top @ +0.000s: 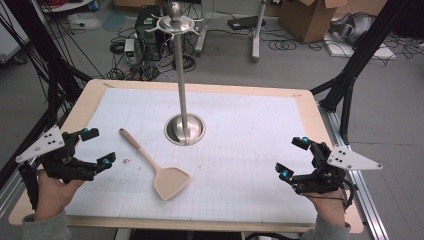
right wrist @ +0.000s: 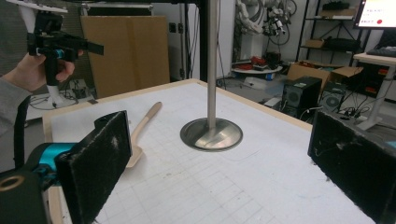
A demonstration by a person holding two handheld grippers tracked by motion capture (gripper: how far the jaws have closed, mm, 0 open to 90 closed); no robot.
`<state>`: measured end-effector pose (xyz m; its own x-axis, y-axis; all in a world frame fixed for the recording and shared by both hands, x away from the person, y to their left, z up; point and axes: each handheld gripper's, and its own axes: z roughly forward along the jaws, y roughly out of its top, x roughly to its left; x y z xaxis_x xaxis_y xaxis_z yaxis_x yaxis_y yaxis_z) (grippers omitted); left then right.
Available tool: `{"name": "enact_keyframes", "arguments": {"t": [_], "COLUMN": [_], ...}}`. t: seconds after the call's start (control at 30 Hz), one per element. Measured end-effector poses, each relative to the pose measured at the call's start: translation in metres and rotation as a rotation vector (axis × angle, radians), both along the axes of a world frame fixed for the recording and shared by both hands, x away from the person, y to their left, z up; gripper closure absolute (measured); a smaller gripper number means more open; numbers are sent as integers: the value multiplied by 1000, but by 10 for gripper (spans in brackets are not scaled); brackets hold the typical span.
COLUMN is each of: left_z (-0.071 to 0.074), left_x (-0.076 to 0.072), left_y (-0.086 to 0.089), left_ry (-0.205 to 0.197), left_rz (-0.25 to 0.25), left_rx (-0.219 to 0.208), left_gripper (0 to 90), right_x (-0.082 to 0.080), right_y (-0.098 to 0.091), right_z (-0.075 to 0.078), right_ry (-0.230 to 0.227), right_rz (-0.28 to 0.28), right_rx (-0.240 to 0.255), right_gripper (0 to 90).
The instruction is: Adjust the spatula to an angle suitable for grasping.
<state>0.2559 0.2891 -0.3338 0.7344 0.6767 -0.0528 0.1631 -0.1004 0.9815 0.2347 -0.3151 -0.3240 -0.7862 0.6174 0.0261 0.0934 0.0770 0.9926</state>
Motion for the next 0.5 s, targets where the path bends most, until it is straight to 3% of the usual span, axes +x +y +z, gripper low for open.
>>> {"name": "enact_keyframes", "arguments": {"t": [0.2,0.3,0.5], "left_z": [-1,-3,-5], "left_x": [2,3,6], "left_y": [0,-1,-3], "left_ry": [25,47,43], "left_rz": [1,-15,-11], "left_rx": [-26,-69,-32], "left_gripper": [17,17,18], "right_x": [-1,-1,-1], "right_y": [0,-1,-1], "right_z": [-1,0,-1], "right_ry": [10,6,6], "right_rz": [-1,-1,2], "right_rx": [-1,-2,-4], "right_gripper": [53,53,53]}}
